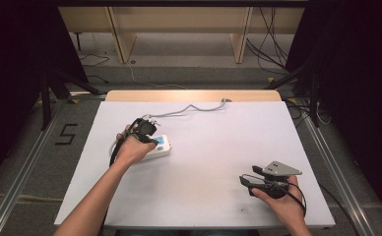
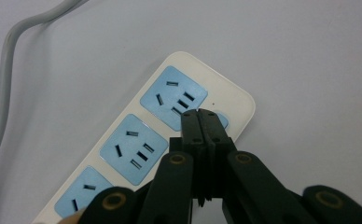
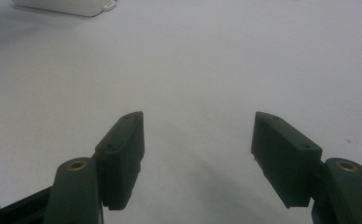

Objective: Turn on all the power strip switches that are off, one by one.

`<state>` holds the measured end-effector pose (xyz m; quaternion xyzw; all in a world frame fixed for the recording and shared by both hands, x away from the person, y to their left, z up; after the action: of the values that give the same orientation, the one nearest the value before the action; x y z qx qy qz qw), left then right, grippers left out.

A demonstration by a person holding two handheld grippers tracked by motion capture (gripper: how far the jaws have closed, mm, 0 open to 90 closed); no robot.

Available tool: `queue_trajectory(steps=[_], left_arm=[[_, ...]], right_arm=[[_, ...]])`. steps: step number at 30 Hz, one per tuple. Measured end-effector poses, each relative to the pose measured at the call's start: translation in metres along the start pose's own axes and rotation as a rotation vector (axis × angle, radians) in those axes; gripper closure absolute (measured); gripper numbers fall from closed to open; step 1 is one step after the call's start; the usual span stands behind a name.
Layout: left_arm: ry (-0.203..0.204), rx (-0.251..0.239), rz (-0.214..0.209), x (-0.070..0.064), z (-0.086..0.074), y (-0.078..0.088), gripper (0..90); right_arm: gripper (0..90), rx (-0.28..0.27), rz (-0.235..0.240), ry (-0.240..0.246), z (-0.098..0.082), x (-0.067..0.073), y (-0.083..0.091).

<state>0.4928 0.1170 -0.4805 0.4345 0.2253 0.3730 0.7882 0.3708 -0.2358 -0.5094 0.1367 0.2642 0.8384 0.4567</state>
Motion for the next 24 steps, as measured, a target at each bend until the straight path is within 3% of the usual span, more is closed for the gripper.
queue_trajectory(steps=[24], left_arm=[[-0.015,0.036,-0.020,-0.007,0.007,-0.013,89.8]], right_arm=[[35.6,0.004,0.006,0.000,0.000,0.001,0.000]])
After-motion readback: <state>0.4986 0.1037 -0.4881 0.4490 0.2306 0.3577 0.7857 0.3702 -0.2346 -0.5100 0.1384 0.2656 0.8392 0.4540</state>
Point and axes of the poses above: each handheld gripper's, and its own axes: y roughly backward along the jaws, z roughly out of its top, x roughly to its left, the point moved 6 cm from there along -y, roughly forward along the jaws, and after that the axes turned 5 degrees about -z, right-handed, at the moved point
